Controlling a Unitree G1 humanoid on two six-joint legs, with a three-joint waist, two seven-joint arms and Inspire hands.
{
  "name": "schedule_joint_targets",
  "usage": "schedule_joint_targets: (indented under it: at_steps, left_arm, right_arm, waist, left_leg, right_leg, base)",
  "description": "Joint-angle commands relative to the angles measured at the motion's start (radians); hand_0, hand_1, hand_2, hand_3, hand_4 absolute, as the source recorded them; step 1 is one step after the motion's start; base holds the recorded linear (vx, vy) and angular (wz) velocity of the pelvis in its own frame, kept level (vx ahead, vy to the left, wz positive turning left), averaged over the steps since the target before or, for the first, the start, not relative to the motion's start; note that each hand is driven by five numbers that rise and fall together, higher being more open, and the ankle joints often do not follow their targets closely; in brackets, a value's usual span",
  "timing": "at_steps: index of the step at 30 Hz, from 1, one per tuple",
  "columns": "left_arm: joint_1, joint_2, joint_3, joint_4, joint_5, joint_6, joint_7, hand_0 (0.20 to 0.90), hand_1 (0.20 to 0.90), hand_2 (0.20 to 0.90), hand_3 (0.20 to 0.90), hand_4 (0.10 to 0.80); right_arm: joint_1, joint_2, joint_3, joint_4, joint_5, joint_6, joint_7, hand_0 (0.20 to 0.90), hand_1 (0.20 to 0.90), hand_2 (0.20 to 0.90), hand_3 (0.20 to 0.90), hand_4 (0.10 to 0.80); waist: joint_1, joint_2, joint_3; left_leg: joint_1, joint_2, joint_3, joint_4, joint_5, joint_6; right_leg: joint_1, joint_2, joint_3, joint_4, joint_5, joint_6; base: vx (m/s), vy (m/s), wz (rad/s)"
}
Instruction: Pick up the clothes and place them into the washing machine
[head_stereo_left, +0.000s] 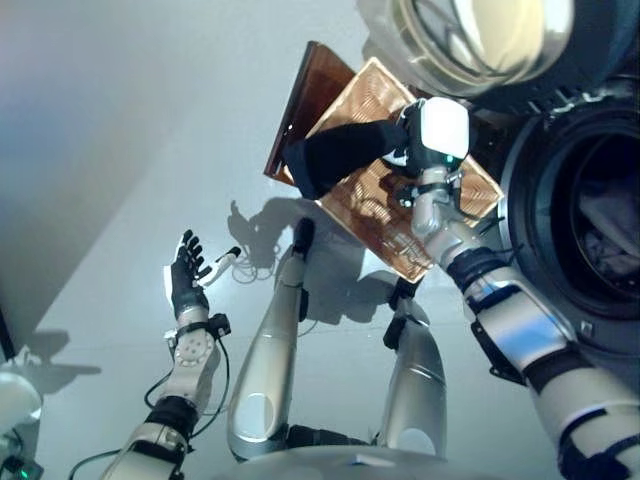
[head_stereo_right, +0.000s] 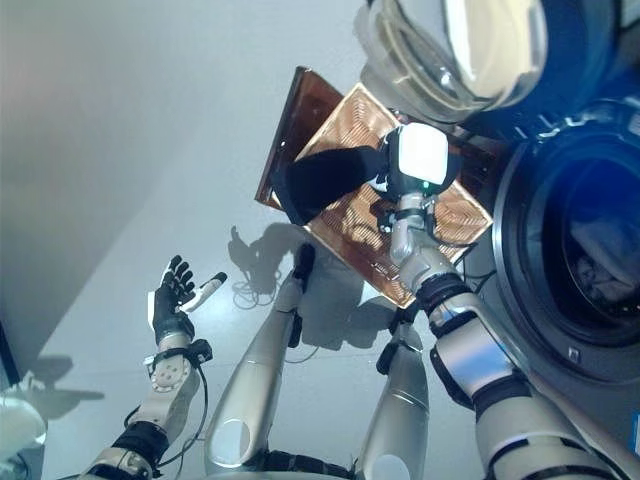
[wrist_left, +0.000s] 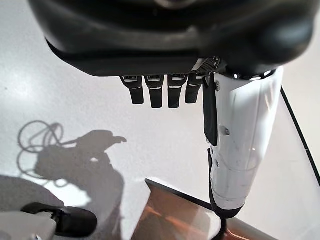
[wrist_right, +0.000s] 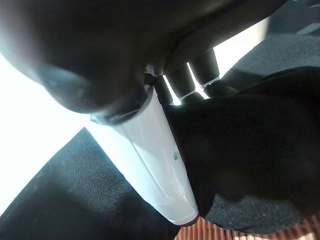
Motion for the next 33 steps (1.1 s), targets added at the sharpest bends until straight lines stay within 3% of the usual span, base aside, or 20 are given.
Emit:
schedule_joint_targets:
  at_steps: [1,10,14,16,22,23,26,33]
  left_arm:
    - [0.070,0.009,0.061,-0.018,0.000,-0.037,0.040,0.900,0.900,0.900,0.900,0.800]
    - [0.097,-0.011,0.078,-0.017,0.033,-0.031,0.037,0.900,0.900,0.900,0.900,0.800]
    - [0.099,-0.024,0.079,-0.008,0.027,-0.021,0.041,0.900,0.900,0.900,0.900,0.800]
    - [0.102,-0.031,0.071,-0.008,0.018,-0.010,0.033,0.900,0.900,0.900,0.900,0.800]
    - [0.107,-0.036,0.060,-0.017,0.004,-0.011,0.017,0.900,0.900,0.900,0.900,0.800]
    - [0.110,-0.039,0.053,-0.013,-0.010,-0.007,0.011,0.900,0.900,0.900,0.900,0.800]
    - [0.115,-0.044,0.043,-0.005,-0.023,-0.001,-0.001,0.900,0.900,0.900,0.900,0.800]
    - [0.132,-0.051,0.031,-0.002,-0.038,0.006,-0.020,0.900,0.900,0.900,0.900,0.800]
  right_arm:
    - [-0.024,-0.041,-0.071,-0.161,0.077,-0.116,-0.070,0.200,0.200,0.200,0.200,0.300]
    - [0.116,-0.003,-0.153,-0.320,0.141,-0.181,-0.042,0.200,0.200,0.200,0.200,0.300]
    - [0.192,0.058,-0.231,-0.357,0.335,-0.260,-0.037,0.200,0.200,0.200,0.200,0.300]
    - [0.233,0.107,-0.290,-0.353,0.531,-0.332,-0.011,0.200,0.200,0.200,0.200,0.300]
    - [0.240,0.112,-0.373,-0.334,0.668,-0.381,-0.013,0.200,0.200,0.200,0.200,0.300]
    - [0.241,0.136,-0.416,-0.307,0.812,-0.437,0.000,0.200,0.200,0.200,0.200,0.300]
    - [0.251,0.136,-0.452,-0.306,0.916,-0.475,0.025,0.200,0.200,0.200,0.200,0.300]
    - [0.293,0.117,-0.522,-0.311,1.056,-0.525,0.058,0.200,0.200,0.200,0.200,0.300]
  waist:
    - [-0.003,0.046,-0.019]
    - [-0.034,0.071,-0.019]
    - [-0.049,0.077,-0.019]
    - [-0.059,0.088,-0.019]
    - [-0.067,0.114,-0.021]
    - [-0.072,0.121,-0.022]
    - [-0.080,0.133,-0.026]
    - [-0.097,0.156,-0.034]
  left_leg:
    - [-0.005,-0.018,0.052,-0.056,0.015,-0.034]
    - [0.061,-0.013,0.084,-0.042,-0.007,-0.031]
    - [0.081,-0.010,0.100,-0.038,-0.016,-0.029]
    - [0.090,-0.011,0.109,-0.030,-0.023,-0.028]
    - [0.103,-0.011,0.121,-0.040,-0.022,-0.030]
    - [0.110,-0.014,0.127,-0.041,-0.027,-0.030]
    - [0.111,-0.015,0.132,-0.042,-0.028,-0.031]
    - [0.122,-0.016,0.145,-0.045,-0.032,-0.032]
  right_leg:
    - [0.035,0.021,0.022,0.063,-0.082,-0.059]
    - [0.080,0.026,0.056,0.057,-0.085,-0.058]
    - [0.087,0.031,0.074,0.062,-0.087,-0.059]
    - [0.092,0.031,0.086,0.065,-0.092,-0.061]
    - [0.095,0.035,0.100,0.059,-0.090,-0.061]
    - [0.097,0.034,0.106,0.060,-0.094,-0.061]
    - [0.092,0.034,0.116,0.065,-0.097,-0.062]
    - [0.091,0.037,0.134,0.069,-0.100,-0.064]
  base:
    - [0.023,-0.028,-0.18]
    - [0.012,-0.020,-0.15]
    - [0.009,-0.013,-0.05]
    - [0.000,-0.014,-0.13]
    - [-0.001,-0.010,-0.10]
    - [-0.003,0.001,-0.05]
    - [0.003,-0.004,-0.03]
    - [0.003,-0.011,-0.04]
